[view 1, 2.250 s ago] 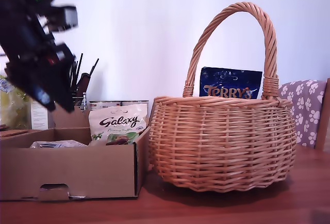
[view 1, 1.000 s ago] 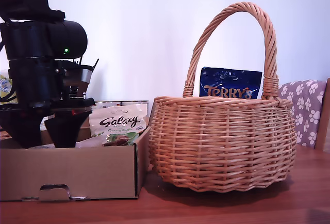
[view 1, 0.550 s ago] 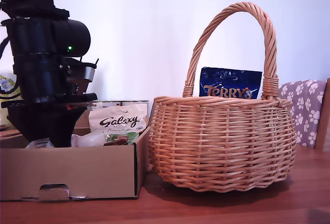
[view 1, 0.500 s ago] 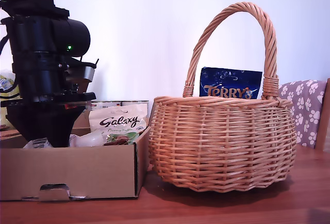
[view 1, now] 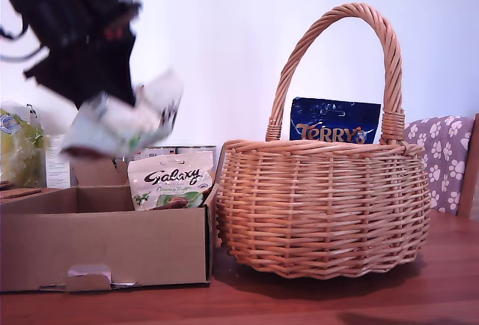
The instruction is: Move the bags of Easter eggs from the cardboard box on the left into the woven basket on the right side.
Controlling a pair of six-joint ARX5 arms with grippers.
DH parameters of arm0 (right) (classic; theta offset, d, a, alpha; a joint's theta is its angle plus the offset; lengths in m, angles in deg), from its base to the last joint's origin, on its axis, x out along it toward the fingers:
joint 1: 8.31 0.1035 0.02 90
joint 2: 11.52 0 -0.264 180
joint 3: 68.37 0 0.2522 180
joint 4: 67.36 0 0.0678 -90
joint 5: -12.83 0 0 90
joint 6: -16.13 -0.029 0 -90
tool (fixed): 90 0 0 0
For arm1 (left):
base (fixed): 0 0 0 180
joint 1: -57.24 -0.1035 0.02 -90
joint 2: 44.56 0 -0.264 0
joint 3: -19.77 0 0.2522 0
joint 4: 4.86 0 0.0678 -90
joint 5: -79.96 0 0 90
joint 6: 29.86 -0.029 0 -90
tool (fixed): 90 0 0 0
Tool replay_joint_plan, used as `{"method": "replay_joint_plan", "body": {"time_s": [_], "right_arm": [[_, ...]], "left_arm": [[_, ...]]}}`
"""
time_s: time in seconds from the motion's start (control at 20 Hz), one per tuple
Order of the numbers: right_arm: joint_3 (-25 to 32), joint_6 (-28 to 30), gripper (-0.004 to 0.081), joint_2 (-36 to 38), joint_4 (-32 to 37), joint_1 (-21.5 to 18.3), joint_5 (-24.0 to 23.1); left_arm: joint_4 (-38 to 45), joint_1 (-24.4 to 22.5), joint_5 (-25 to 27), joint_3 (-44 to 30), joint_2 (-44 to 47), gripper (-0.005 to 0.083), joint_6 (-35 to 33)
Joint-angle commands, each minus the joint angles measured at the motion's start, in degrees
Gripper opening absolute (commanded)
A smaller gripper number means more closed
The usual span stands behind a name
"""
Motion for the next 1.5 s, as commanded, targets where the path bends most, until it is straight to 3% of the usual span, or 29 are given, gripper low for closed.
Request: {"method": "replay_joint_plan", "body": {"time_s": [0.0, 0.2, 0.3, 0.55, 0.75, 1.2, 1.25, 1.35, 1.4, 1.45], "right_arm": [[-0.2, 0.3, -0.0013, 0.8, 0.4, -0.7, -0.6], [-0.2, 0.3, -0.0013, 1.8, 0.1, -1.7, -1.5], [-0.2, 0.3, -0.0013, 2.3, -0.3, -1.7, -1.5], [-0.2, 0.2, -0.0013, 3.9, -0.8, -1.7, -1.5], [-0.2, -0.2, -0.0013, 5.0, -1.1, -1.7, -1.5], [-0.2, -0.3, -0.0013, 6.1, -1.4, -1.7, -1.4], [-0.2, -0.3, -0.0013, 6.1, -1.3, -1.7, -1.4], [-0.2, -0.3, -0.0013, 6.1, -1.4, -1.7, -1.3], [-0.2, -0.3, -0.0013, 6.1, -1.3, -1.7, -1.2], [-0.2, -0.3, -0.0013, 6.1, -1.3, -1.7, -1.2]], "left_arm": [[1.0, 0.3, -3.1, -0.3, 1.4, 0.025, -0.3], [6.2, 3.2, -12.7, -0.2, 4.3, 0.025, -0.1], [10.3, 6.2, -14.8, -0.2, 4.2, 0.025, 1.2], [24.2, 14.0, -14.0, -0.2, 1.3, 0.025, 2.3], [32.9, 16.9, -12.0, -0.2, -4.9, 0.025, 4.4], [36.2, 18.9, -8.8, -0.2, -10.2, 0.0271, 7.7], [36.7, 19.1, -8.8, -0.2, -10.2, 0.0373, 9.0], [36.0, 20.0, -8.9, -0.2, -10.2, 0.07, 9.1], [35.5, 20.2, -8.7, -0.2, -10.2, 0.0776, 9.0], [35.2, 20.3, -8.2, -0.2, -10.2, 0.0783, 8.8]]}}
